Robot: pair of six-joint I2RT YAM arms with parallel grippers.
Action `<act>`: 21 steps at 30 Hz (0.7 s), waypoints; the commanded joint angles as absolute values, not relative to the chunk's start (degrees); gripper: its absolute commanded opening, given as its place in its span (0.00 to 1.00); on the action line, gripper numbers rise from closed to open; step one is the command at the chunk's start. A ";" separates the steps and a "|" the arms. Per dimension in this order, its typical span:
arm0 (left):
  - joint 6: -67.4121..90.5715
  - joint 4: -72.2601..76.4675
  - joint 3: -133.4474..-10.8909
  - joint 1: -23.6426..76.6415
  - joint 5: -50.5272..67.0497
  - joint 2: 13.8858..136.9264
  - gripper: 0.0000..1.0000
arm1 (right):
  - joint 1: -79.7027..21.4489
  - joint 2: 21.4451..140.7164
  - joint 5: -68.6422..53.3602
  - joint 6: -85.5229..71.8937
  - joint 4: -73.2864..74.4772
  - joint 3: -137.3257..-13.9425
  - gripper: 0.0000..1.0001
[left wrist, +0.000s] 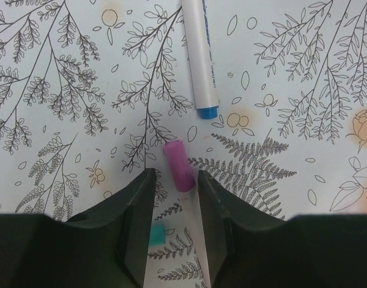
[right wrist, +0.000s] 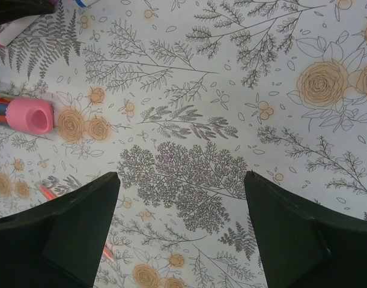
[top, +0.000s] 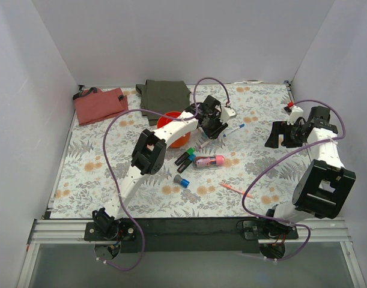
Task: Sort the stationery into containers
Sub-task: Pick up the pen from the center of the board.
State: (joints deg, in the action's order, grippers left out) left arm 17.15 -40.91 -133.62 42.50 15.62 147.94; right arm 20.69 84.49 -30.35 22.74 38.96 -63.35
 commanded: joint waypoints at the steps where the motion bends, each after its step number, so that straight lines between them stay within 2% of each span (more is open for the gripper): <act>1: 17.14 -40.25 -131.76 43.42 14.33 148.27 0.29 | 21.18 85.34 -30.50 23.47 38.76 -62.84 0.93; 3: 16.18 -40.34 -131.05 43.77 12.75 148.36 0.20 | 21.18 85.60 -30.50 23.47 38.76 -62.93 0.94; 4: 16.00 -40.34 -130.44 43.94 12.22 148.45 0.00 | 21.18 85.78 -30.41 23.55 38.76 -63.10 0.93; 13: 16.61 -44.74 -136.14 43.16 15.20 142.92 0.00 | 21.36 87.27 -30.67 23.29 39.90 -66.97 0.93; 21: 25.82 -40.70 -128.78 40.53 20.56 123.15 0.00 | 21.44 86.93 -30.06 22.15 41.22 -70.31 0.93</act>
State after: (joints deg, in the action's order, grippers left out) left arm 19.40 -44.27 -131.48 42.74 16.38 140.57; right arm 20.99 87.85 -30.11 22.70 40.23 -67.37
